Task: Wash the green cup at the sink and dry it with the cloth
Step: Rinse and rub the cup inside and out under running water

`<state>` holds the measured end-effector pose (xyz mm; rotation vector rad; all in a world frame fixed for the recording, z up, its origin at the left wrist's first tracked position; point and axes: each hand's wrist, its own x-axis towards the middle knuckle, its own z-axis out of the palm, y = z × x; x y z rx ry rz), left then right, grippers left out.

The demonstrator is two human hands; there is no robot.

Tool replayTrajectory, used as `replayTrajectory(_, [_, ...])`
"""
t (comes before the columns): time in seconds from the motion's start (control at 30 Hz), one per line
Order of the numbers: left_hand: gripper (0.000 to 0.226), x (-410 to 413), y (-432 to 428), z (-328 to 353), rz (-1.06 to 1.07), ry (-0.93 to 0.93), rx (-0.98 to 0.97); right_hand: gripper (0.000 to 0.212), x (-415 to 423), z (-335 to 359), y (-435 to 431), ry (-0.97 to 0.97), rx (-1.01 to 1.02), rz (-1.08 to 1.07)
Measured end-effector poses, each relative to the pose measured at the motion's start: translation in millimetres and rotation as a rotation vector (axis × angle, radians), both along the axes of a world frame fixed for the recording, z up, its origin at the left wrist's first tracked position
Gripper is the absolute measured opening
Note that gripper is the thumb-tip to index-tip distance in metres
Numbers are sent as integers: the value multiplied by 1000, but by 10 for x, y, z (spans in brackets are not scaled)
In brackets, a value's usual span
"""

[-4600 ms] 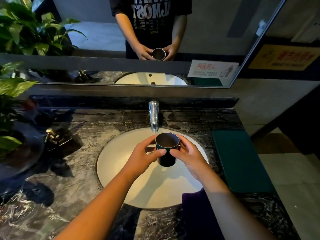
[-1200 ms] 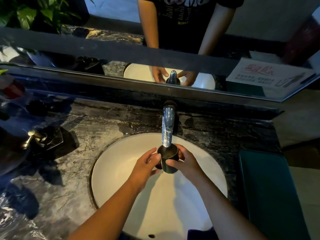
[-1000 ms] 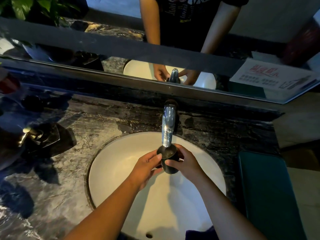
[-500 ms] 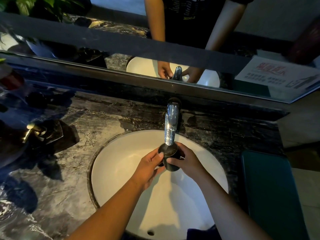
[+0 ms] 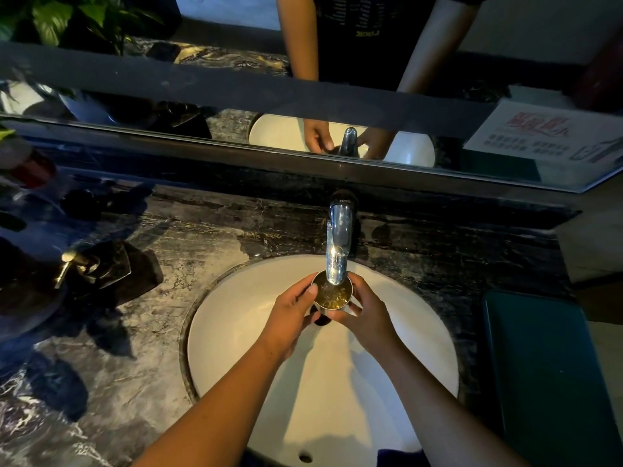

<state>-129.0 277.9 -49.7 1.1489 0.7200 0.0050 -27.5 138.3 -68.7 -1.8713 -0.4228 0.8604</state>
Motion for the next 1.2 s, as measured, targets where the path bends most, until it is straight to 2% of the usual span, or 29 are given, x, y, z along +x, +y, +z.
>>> replayTrajectory(0.27, [40, -83, 21, -50, 70, 65, -35, 62, -97, -53, 55, 86, -26, -2])
replayTrajectory(0.37, [40, -82, 106, -53, 84, 76, 74, 61, -64, -38, 44, 100, -25, -12])
replayTrajectory(0.5, [56, -99, 131, -101, 32, 66, 206, 65, -58, -75, -58, 115, -11, -24])
replayTrajectory(0.6, [54, -117, 94, -124, 24, 65, 200, 71, -65, -69, -71, 127, 2, -35])
replayTrajectory(0.9, [62, -157, 63, -141, 2, 71, 210, 61, -43, -71, -114, 99, -31, -32])
replayTrajectory(1.1, [67, -182, 46, -134, 5, 81, 197, 64, -55, -92, -80, 93, -55, 1])
replayTrajectory(1.2, [55, -182, 31, -144, 11, 65, 201, 61, -17, -74, -64, 76, -43, -19])
